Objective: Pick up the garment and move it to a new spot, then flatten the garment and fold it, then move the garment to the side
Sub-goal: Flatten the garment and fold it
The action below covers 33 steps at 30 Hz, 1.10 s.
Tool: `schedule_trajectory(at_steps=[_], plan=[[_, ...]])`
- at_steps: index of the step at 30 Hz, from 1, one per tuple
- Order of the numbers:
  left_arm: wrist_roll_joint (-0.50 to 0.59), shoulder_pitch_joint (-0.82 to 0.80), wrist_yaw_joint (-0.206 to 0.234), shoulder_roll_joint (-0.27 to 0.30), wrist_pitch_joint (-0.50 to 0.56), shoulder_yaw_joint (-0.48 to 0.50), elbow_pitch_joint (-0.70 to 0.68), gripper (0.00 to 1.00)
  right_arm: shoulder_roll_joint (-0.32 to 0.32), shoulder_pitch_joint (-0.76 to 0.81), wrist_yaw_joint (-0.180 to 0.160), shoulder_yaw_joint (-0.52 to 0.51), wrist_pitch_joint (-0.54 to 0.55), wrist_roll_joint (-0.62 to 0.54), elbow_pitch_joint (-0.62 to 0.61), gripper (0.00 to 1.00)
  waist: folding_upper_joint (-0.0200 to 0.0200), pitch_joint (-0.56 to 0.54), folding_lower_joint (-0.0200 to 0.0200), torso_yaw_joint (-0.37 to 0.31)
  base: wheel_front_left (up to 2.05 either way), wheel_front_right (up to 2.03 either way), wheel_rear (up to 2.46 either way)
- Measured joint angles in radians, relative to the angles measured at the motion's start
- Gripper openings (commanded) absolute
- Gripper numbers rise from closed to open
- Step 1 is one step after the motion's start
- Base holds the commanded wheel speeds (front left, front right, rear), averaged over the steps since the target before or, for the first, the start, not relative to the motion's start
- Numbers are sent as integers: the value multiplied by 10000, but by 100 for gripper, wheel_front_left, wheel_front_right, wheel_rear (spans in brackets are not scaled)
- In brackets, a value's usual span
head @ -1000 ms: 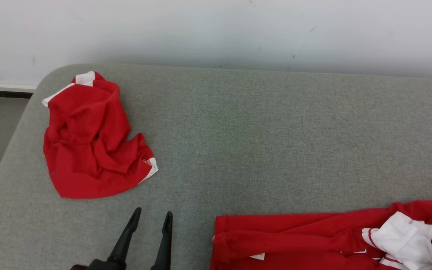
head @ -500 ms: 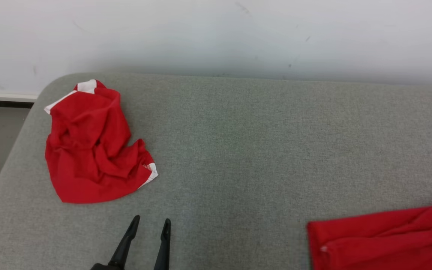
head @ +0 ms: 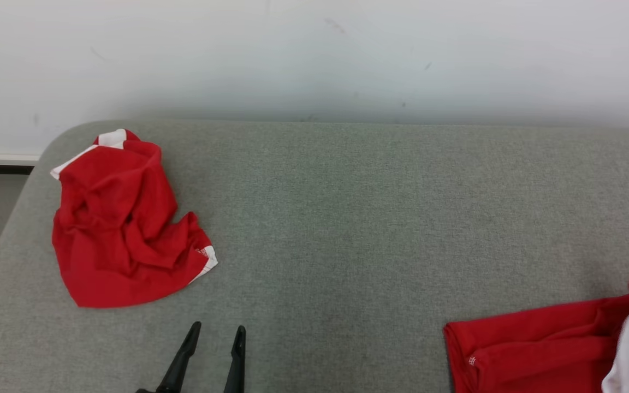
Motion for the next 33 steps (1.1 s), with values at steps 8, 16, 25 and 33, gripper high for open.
schedule_trajectory(at_steps=[8,16,25,33], plan=[[0,-90,15,0,0,-58,52,100,3009,-170,-2,1438,67,-1914,-395,0,0,175,0,-79,0,0,0],[2,-96,15,-2,0,-155,198,100,4740,-414,-2,2134,-420,-3574,-105,0,0,197,0,35,0,0,0],[0,-90,19,-2,0,-111,276,100,5012,-170,-2,2136,-708,-4188,25,0,0,144,0,86,0,0,0],[0,-65,44,-2,0,-86,366,100,5242,-107,-2,2395,-1041,-4126,-146,100,0,74,0,-66,0,0,0]])
